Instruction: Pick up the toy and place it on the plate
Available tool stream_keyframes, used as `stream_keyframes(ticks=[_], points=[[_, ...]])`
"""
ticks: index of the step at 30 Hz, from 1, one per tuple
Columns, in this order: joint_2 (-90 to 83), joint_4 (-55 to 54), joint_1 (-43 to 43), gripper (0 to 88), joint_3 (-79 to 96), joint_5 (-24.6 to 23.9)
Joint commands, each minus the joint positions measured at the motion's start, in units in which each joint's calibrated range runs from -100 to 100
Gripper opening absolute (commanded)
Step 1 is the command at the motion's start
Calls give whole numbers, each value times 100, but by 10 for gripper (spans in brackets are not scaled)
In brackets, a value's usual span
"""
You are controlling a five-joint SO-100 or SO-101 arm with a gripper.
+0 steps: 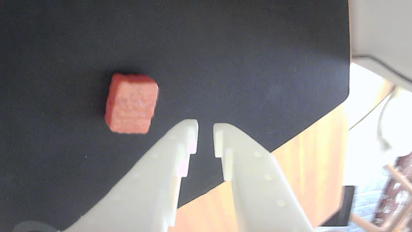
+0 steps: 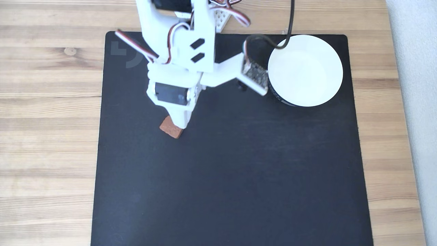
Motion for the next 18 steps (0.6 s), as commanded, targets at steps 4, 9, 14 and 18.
stream_keyframes(ticks=[4, 9, 14, 18], points=[[919, 285, 698, 25, -879, -25], [1219, 285, 798, 25, -978, -25], [1227, 226, 756, 25, -969, -25], [1219, 209, 773, 25, -969, -25]])
